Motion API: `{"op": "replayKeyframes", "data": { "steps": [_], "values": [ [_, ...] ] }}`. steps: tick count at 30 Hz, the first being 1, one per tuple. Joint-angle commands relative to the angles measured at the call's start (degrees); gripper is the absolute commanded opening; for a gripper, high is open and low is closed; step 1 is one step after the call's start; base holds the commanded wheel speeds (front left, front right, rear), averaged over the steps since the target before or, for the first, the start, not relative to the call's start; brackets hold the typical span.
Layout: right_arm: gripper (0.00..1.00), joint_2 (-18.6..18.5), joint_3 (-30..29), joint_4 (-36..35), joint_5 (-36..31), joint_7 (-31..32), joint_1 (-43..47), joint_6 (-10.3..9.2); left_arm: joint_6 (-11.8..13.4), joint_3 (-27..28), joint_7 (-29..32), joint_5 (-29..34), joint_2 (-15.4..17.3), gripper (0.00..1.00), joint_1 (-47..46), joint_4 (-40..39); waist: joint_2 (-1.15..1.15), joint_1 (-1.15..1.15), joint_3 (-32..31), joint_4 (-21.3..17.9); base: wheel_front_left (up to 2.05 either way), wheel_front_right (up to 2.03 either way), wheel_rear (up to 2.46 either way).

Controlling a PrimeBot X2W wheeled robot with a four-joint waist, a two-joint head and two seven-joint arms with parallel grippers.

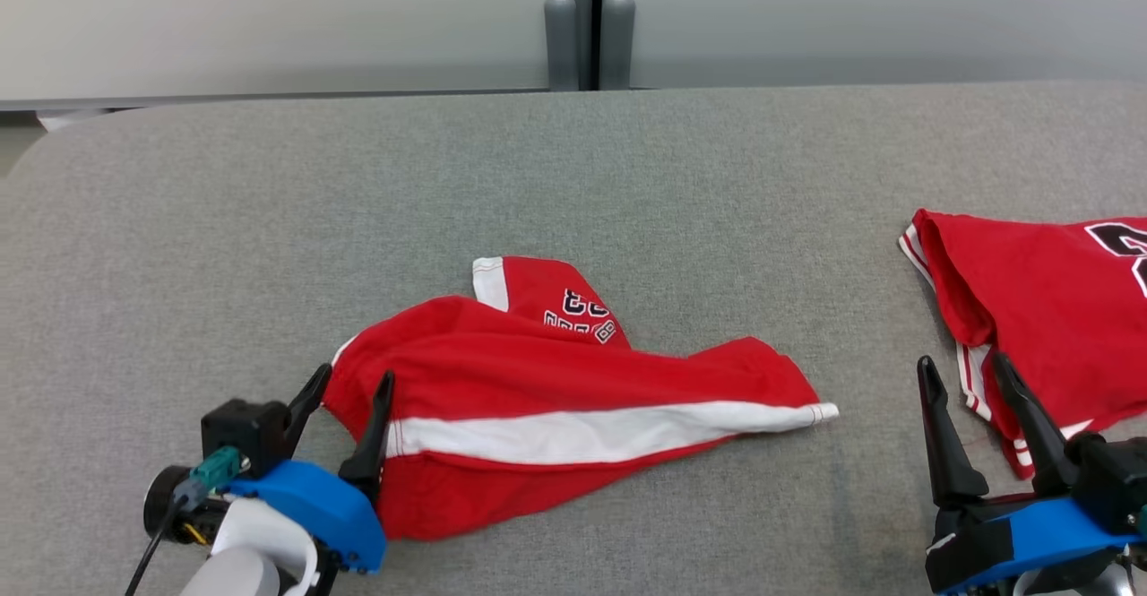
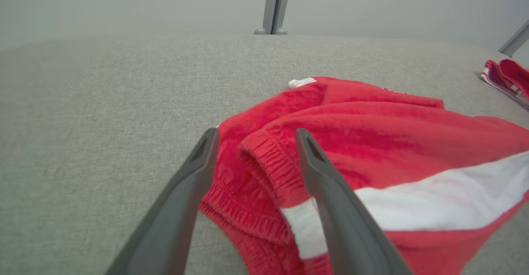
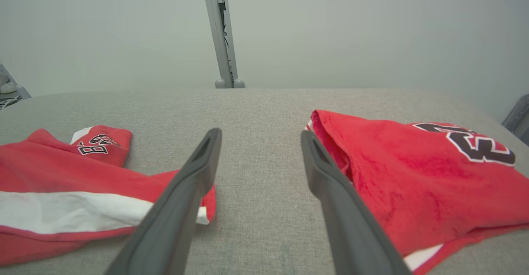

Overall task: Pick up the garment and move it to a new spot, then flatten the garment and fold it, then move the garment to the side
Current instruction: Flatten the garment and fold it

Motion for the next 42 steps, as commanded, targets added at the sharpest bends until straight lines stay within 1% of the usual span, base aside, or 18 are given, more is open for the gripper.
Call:
{"op": "replayKeyframes", "data": {
  "steps": [1,9,15,22,28,34,36,42],
  "values": [
    [1.0,0.0,0.0,-0.3,-0.5,0.1,0.7,0.01,0.5,0.3,-0.8,0.1,0.6,1.0,1.2,-0.6,0.0,0.0,-0.7,0.3,0.0,0.0,0.0],
    [1.0,0.0,-0.3,-2.3,-1.2,1.6,2.5,0.01,5.3,3.0,-8.8,3.2,1.5,1.0,4.7,-5.9,0.0,0.0,-4.1,1.7,0.0,0.0,0.0],
    [1.0,0.0,0.1,-4.1,-1.7,3.5,3.7,0.01,6.0,3.9,-10.6,5.9,1.3,1.0,7.1,-11.0,0.0,0.0,-6.3,1.8,0.0,0.0,0.0],
    [1.0,0.0,-0.2,-5.5,-2.6,5.0,4.6,0.01,6.6,3.0,-10.7,7.2,1.8,1.0,10.1,-13.7,0.0,0.0,-7.3,1.8,0.0,0.0,0.0],
    [1.0,0.0,0.0,-6.0,-2.3,5.4,4.7,0.01,7.0,2.8,-10.0,7.0,2.1,1.0,10.6,-14.2,0.0,0.0,-7.2,1.9,0.0,0.0,0.0],
    [1.0,0.0,0.0,-6.3,-2.2,5.2,4.9,0.01,6.5,2.2,-8.4,6.5,2.5,1.0,10.2,-14.3,0.0,0.0,-6.8,1.8,0.0,0.0,0.0],
    [1.0,0.0,-0.1,-6.2,-2.2,5.2,4.8,0.01,5.8,1.3,-6.1,5.9,2.5,1.0,9.9,-14.4,0.0,0.0,-6.6,1.8,0.0,0.0,0.0],
    [1.0,0.0,0.6,-5.9,-1.9,5.0,3.9,0.01,2.9,-2.0,3.7,1.8,1.6,1.0,9.4,-12.4,0.0,0.0,-4.7,1.4,0.0,0.0,0.0]
  ]
}}
